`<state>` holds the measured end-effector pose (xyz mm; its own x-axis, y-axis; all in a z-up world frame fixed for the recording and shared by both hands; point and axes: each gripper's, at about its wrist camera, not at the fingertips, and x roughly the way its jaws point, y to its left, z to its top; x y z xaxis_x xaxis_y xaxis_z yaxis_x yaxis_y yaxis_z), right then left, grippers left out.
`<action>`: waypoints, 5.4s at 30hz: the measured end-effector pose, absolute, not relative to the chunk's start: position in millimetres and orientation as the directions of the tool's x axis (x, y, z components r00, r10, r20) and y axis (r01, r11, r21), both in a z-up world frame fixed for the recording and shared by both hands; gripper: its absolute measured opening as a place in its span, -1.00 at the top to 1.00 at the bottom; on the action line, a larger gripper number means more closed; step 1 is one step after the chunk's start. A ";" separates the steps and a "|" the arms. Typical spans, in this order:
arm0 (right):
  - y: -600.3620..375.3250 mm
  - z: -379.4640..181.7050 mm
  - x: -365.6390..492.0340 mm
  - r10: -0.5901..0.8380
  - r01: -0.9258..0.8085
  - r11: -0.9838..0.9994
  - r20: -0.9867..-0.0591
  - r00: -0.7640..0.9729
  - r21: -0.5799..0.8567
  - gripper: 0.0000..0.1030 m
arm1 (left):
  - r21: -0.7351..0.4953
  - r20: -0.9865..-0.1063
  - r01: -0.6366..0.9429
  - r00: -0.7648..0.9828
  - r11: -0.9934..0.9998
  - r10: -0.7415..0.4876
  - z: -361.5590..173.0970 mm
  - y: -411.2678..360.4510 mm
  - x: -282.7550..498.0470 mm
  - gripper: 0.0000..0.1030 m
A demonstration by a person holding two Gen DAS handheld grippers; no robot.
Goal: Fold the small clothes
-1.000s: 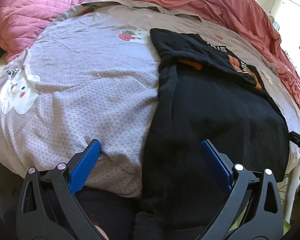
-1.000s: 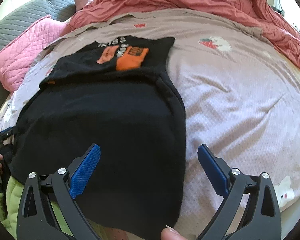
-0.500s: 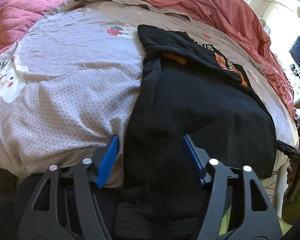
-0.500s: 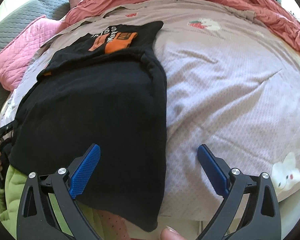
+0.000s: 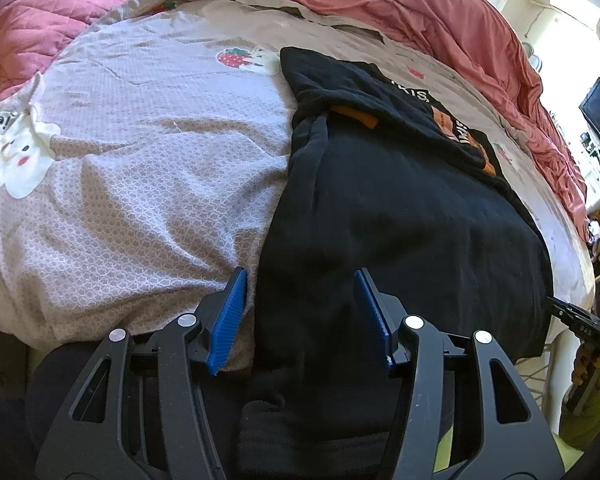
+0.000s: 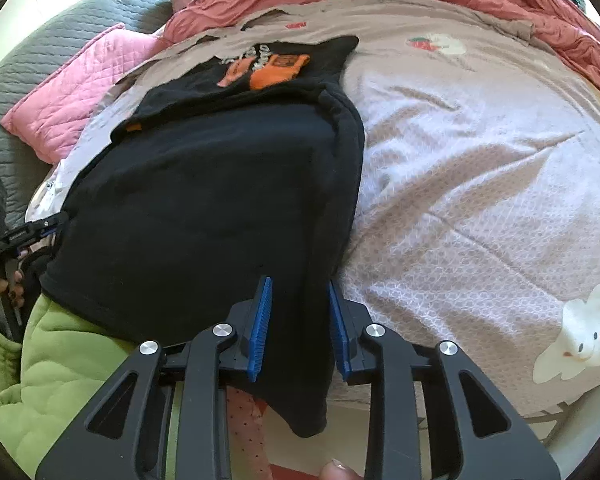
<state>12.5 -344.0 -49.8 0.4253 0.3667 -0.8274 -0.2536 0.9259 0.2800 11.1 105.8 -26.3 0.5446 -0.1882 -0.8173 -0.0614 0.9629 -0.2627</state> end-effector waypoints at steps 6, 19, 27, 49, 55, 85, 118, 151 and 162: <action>-340.6 -41.8 7.5 0.426 -0.301 0.900 -0.787 0.447 0.315 0.55 | -0.254 -0.820 -0.073 0.544 0.964 -0.175 -26.4 107.6 9.0 0.47; -326.8 -48.0 12.3 0.447 -0.341 0.885 -0.782 0.435 0.316 0.32 | -0.281 -0.831 -0.080 0.518 0.956 -0.201 -30.7 112.7 5.4 0.61; -321.5 -50.4 18.6 0.449 -0.333 0.887 -0.773 0.449 0.322 0.34 | -0.230 -0.826 -0.061 0.539 0.971 -0.162 -28.0 104.3 5.9 0.89; -359.1 25.8 72.3 0.510 -0.333 0.857 -0.556 0.656 0.392 0.85 | -0.551 -0.630 -0.041 0.675 0.834 -0.383 30.7 148.7 50.1 0.94; -361.1 33.1 108.8 0.476 -0.294 0.871 -0.532 0.700 0.392 0.85 | -0.587 -0.614 -0.056 0.681 0.808 -0.399 36.2 155.3 93.3 0.94; -342.0 4.8 162.8 0.246 -0.156 0.968 -0.631 0.736 0.195 0.05 | -0.534 -0.626 -0.184 0.742 0.825 -0.240 4.8 170.6 148.8 0.33; -159.0 -13.1 130.4 0.308 -0.607 0.747 -0.669 0.676 -0.270 0.50 | -0.308 -0.558 -0.006 0.811 0.951 -0.175 24.6 95.7 94.4 -0.15; -142.9 3.1 300.0 0.301 -0.527 0.848 -0.759 0.577 -0.065 0.48 | -0.205 -0.621 0.193 0.732 0.960 -0.280 -3.0 41.0 104.9 -0.36; -212.1 37.6 307.0 0.294 -0.359 0.933 -0.652 0.699 0.034 -0.17 | -0.290 -0.632 0.112 0.723 0.950 -0.278 -11.1 66.5 115.9 -0.36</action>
